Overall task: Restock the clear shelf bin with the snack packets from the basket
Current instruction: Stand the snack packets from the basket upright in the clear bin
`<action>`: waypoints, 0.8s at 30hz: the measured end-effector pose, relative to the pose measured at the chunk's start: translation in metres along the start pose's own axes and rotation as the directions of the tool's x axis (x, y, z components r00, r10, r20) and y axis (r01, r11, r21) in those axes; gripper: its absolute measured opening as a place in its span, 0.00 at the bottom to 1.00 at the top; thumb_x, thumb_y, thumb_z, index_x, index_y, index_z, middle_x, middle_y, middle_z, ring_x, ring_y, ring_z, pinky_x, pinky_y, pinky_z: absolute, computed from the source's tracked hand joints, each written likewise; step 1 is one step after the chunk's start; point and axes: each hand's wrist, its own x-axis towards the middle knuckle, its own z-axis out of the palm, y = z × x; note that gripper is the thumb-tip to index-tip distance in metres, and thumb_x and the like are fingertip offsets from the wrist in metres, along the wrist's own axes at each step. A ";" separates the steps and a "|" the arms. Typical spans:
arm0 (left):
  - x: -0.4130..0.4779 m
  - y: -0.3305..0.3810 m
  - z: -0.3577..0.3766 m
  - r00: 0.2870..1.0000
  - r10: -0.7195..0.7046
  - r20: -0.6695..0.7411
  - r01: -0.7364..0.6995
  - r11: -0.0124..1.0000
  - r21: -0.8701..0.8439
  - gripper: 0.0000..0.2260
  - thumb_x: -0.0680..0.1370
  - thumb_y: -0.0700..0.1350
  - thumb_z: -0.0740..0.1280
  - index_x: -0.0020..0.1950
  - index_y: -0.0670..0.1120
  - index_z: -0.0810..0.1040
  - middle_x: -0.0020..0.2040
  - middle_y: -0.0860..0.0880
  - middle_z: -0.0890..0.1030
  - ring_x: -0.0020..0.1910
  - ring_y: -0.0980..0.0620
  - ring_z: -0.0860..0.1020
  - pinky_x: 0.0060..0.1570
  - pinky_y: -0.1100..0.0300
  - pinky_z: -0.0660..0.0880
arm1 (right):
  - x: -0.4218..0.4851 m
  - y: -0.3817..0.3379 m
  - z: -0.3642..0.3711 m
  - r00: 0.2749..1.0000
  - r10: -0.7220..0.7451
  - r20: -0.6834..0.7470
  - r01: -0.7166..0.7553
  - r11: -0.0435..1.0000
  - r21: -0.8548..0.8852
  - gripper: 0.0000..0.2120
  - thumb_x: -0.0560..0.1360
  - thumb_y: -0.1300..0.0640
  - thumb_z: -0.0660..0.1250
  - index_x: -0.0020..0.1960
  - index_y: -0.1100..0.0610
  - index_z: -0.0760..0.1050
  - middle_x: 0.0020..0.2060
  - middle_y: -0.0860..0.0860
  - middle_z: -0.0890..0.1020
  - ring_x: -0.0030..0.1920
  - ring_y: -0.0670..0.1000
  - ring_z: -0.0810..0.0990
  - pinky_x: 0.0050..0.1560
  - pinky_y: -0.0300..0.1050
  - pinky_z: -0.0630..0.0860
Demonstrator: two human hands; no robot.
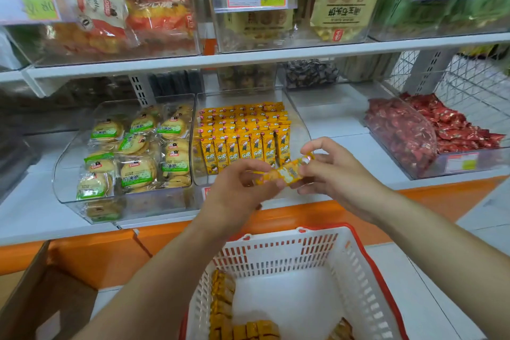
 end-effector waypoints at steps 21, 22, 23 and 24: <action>0.016 0.007 0.004 0.983 0.117 -0.139 -0.084 0.970 0.228 0.08 0.77 0.48 0.74 0.55 0.53 0.82 0.47 0.54 0.85 0.47 0.54 0.84 0.48 0.54 0.82 | 0.010 0.005 -0.026 0.982 -0.185 -0.030 0.174 0.960 -0.219 0.17 0.75 0.60 0.73 0.59 0.45 0.78 0.51 0.50 0.79 0.42 0.50 0.84 0.42 0.45 0.82; 0.024 0.010 0.005 0.982 0.128 -0.137 -0.085 0.955 0.286 0.07 0.77 0.48 0.74 0.55 0.53 0.81 0.46 0.55 0.85 0.46 0.55 0.84 0.46 0.54 0.82 | 0.011 0.005 -0.032 0.977 -0.196 -0.088 0.174 0.962 -0.211 0.16 0.74 0.61 0.73 0.59 0.46 0.78 0.51 0.50 0.80 0.41 0.51 0.84 0.42 0.46 0.83; 0.035 0.013 0.007 0.980 0.144 -0.135 -0.087 0.930 0.356 0.07 0.78 0.47 0.73 0.55 0.53 0.81 0.47 0.55 0.84 0.44 0.56 0.83 0.44 0.55 0.83 | 0.012 0.004 -0.037 0.970 -0.199 -0.140 0.172 0.968 -0.182 0.16 0.74 0.61 0.73 0.58 0.48 0.78 0.50 0.50 0.80 0.41 0.53 0.84 0.42 0.47 0.83; 0.049 0.016 0.009 0.977 0.169 -0.127 -0.097 0.893 0.440 0.06 0.79 0.47 0.72 0.55 0.53 0.81 0.48 0.55 0.84 0.44 0.56 0.83 0.42 0.55 0.83 | 0.013 0.004 -0.043 0.963 -0.196 -0.187 0.171 0.975 -0.141 0.15 0.74 0.62 0.73 0.58 0.49 0.78 0.48 0.50 0.81 0.42 0.54 0.84 0.42 0.47 0.83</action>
